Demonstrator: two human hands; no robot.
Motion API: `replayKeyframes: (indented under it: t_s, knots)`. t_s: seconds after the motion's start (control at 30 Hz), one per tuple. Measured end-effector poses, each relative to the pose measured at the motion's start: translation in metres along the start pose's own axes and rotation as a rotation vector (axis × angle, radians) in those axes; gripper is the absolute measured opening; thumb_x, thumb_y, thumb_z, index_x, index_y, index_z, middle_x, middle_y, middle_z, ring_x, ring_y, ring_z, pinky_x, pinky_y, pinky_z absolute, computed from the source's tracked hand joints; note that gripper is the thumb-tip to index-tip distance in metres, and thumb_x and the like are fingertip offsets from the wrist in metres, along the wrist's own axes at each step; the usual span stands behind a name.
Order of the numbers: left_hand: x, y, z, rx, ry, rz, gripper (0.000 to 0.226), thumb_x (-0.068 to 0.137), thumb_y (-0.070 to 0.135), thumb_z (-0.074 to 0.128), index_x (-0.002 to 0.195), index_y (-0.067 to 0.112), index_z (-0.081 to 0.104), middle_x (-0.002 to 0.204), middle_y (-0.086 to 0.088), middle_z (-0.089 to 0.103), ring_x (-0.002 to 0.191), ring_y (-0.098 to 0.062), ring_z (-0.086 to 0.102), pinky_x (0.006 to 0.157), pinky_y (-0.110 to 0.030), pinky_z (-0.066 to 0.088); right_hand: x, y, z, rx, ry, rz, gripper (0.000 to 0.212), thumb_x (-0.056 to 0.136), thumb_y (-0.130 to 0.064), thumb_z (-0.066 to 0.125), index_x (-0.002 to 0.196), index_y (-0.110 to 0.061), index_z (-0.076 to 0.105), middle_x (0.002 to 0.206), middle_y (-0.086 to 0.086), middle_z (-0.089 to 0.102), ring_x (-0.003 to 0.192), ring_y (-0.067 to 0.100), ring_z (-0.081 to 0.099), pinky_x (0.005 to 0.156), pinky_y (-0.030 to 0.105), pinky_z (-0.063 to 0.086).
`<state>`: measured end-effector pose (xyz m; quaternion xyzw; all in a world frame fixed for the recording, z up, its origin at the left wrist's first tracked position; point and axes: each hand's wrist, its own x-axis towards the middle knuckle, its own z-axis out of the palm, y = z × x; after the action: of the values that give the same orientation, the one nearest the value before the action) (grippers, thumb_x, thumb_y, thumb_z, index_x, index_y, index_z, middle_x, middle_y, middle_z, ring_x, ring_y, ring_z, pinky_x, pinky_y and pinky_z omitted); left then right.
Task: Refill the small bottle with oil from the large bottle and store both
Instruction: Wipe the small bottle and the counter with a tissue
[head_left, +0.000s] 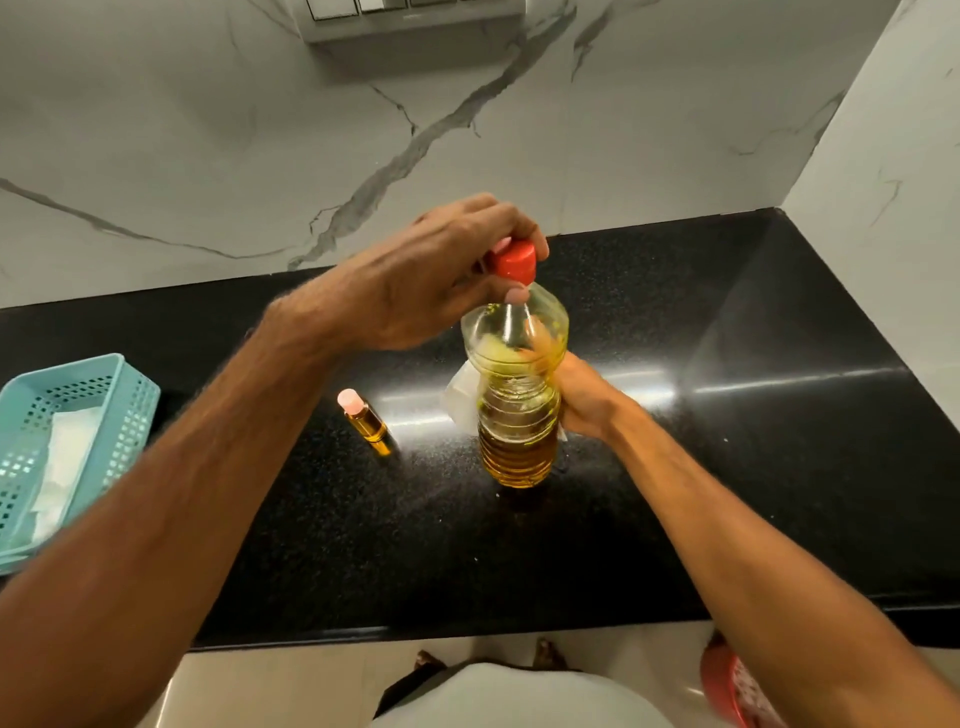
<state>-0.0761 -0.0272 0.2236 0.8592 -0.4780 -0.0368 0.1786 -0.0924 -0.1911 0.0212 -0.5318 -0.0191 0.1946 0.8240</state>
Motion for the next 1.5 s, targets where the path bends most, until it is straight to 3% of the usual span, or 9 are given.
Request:
replayKeyframes:
  t_s: [0.1,0.2,0.37,0.5,0.63,0.9,1.13,1.27,1.5]
  knots:
    - [-0.004,-0.007,-0.003,-0.014,-0.001,0.005,0.038,0.091,0.027,0.056,0.127,0.014,0.051,0.117,0.004,0.049,0.107,-0.014,0.051,0.083,-0.020,0.045,-0.003,0.001,-0.005,-0.030,-0.023,0.117,0.042,0.094,-0.048,0.052,0.114,-0.017,0.072,0.122,0.013,0.068,0.115,0.025,0.064,0.090,0.032,0.054]
    - [-0.009,-0.016,-0.010,-0.022,0.041,-0.006,0.037,0.091,0.022,0.058,0.125,0.010,0.052,0.121,-0.002,0.053,0.110,-0.016,0.053,0.091,-0.031,0.051,-0.005,0.001,-0.012,0.024,-0.021,0.127,0.042,0.102,-0.037,0.041,0.122,-0.010,0.066,0.128,0.015,0.064,0.121,0.027,0.059,0.099,0.036,0.049]
    - [-0.008,-0.024,-0.021,-0.010,0.138,-0.023,0.040,0.091,0.021,0.058,0.126,0.004,0.050,0.121,-0.006,0.054,0.109,-0.014,0.053,0.083,-0.010,0.047,-0.011,-0.001,-0.020,0.058,0.058,-0.016,0.032,0.100,-0.026,0.045,0.109,-0.013,0.073,0.114,0.010,0.071,0.110,0.021,0.066,0.091,0.031,0.053]
    - [-0.001,-0.025,-0.026,-0.001,0.204,-0.015,0.037,0.092,0.020,0.060,0.125,0.005,0.051,0.117,0.002,0.051,0.106,-0.010,0.051,0.079,-0.003,0.044,-0.007,0.003,-0.017,-0.004,0.331,-0.149,0.028,0.100,-0.020,0.049,0.106,-0.007,0.073,0.110,0.017,0.070,0.106,0.028,0.063,0.099,0.047,0.049]
    - [0.010,-0.028,-0.021,0.059,0.206,0.011,0.037,0.091,0.024,0.061,0.123,0.006,0.052,0.118,-0.005,0.055,0.103,-0.014,0.051,0.076,-0.011,0.045,-0.006,-0.003,-0.011,0.360,0.377,-0.147,0.038,0.104,-0.030,0.038,0.124,-0.009,0.062,0.117,0.014,0.069,0.104,0.025,0.067,0.088,0.040,0.055]
    - [0.038,-0.057,0.008,0.090,0.203,-0.152,0.039,0.091,0.024,0.063,0.125,0.009,0.052,0.121,-0.012,0.055,0.108,-0.023,0.053,0.087,-0.033,0.048,-0.056,0.008,-0.045,0.758,0.571,-0.256,0.045,0.100,-0.048,0.035,0.124,-0.023,0.063,0.124,0.006,0.066,0.111,0.024,0.063,0.101,0.043,0.044]
    - [0.070,-0.069,0.037,0.081,0.164,-0.232,0.035,0.094,0.025,0.059,0.125,0.013,0.049,0.123,-0.011,0.052,0.100,-0.012,0.041,0.080,-0.023,0.032,-0.088,0.031,-0.050,0.655,0.703,-0.184,0.031,0.099,-0.038,0.047,0.115,-0.025,0.071,0.115,0.010,0.067,0.097,0.026,0.064,0.090,0.043,0.047]
    - [0.087,-0.072,0.039,0.054,0.153,-0.222,0.034,0.094,0.027,0.059,0.123,0.013,0.050,0.120,-0.010,0.053,0.099,-0.014,0.043,0.080,-0.024,0.033,-0.095,0.036,-0.052,0.649,0.747,-0.121,0.037,0.098,-0.035,0.048,0.131,-0.021,0.058,0.113,0.012,0.069,0.097,0.028,0.066,0.083,0.043,0.054]
    - [0.113,-0.071,0.036,0.037,0.149,-0.178,0.032,0.093,0.028,0.060,0.120,0.014,0.051,0.119,-0.009,0.055,0.104,-0.019,0.049,0.084,-0.029,0.042,-0.107,0.038,-0.048,0.627,0.816,-0.085,0.031,0.099,-0.032,0.047,0.122,-0.016,0.060,0.119,0.015,0.065,0.103,0.031,0.061,0.099,0.050,0.043]
